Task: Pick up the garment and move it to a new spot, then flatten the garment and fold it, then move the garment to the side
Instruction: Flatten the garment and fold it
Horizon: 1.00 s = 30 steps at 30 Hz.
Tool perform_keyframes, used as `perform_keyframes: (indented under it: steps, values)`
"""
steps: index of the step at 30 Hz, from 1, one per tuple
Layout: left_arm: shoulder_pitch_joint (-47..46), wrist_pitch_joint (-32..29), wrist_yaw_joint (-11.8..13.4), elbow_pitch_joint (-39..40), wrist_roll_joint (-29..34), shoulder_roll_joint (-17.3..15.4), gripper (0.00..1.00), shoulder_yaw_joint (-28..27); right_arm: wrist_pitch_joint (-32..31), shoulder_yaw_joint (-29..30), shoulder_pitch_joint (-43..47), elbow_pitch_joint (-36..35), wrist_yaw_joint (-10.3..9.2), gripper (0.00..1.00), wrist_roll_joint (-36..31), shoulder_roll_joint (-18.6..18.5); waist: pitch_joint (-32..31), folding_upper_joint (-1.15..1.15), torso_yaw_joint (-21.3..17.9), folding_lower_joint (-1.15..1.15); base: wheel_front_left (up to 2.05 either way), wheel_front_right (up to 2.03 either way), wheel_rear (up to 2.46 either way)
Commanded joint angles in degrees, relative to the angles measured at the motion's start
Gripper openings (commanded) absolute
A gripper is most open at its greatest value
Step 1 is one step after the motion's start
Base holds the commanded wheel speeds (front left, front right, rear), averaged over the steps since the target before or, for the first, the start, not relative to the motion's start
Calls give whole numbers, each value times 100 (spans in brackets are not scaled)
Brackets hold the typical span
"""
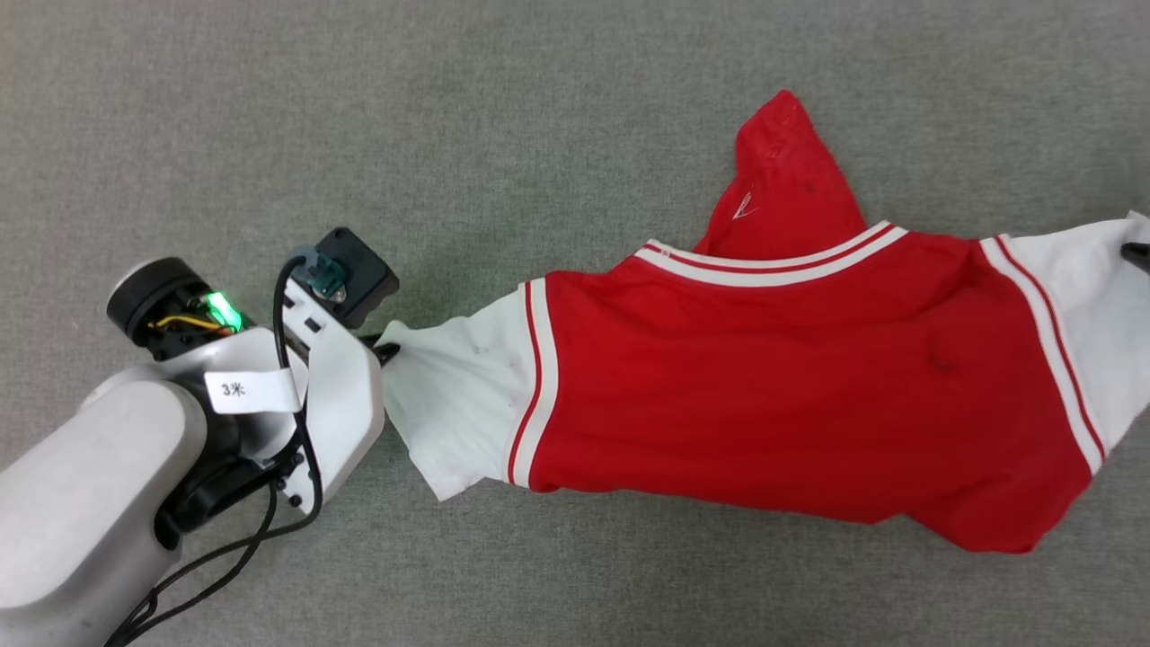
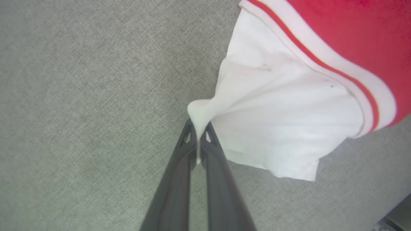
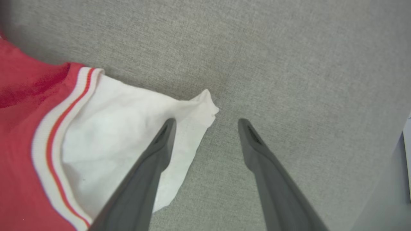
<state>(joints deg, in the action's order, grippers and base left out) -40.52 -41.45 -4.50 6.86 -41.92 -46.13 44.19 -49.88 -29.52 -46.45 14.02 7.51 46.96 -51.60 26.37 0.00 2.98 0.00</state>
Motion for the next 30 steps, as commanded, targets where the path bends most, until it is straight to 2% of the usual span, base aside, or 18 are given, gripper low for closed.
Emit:
perform_keyframes:
  steps: [1,5,9,10,11,12,19,30]
  values:
    - [-106,32,-3,17,31,38,0,-22,31,-44,-61,75,-4,100,-31,70,175,0,99,0,0,0,0]
    - [-244,82,-39,-5,125,127,0,31,105,-619,305,431,6,100,116,455,375,0,161,0,0,0,0]
    - [-277,117,-53,-82,133,169,0,72,177,-987,456,600,30,100,292,584,376,0,144,0,0,0,0]
    - [-277,124,-59,-106,122,171,0,77,183,-1054,454,617,32,90,319,582,357,0,130,0,0,0,0]
    - [-280,142,-68,-126,117,167,0,73,241,-1113,420,610,33,25,314,555,328,0,115,0,0,0,0]
    - [-274,154,-74,-154,106,158,0,68,301,-1132,365,616,33,0,344,528,293,0,96,0,0,0,0]
    - [-170,422,-93,-306,32,170,0,-1,1043,-967,3,616,-1,0,449,291,-186,0,-13,0,0,0,0]
    - [-408,1170,16,-170,-87,38,0,-574,2188,-710,-129,-69,-3,0,405,-195,-1155,0,-167,0,0,0,0]
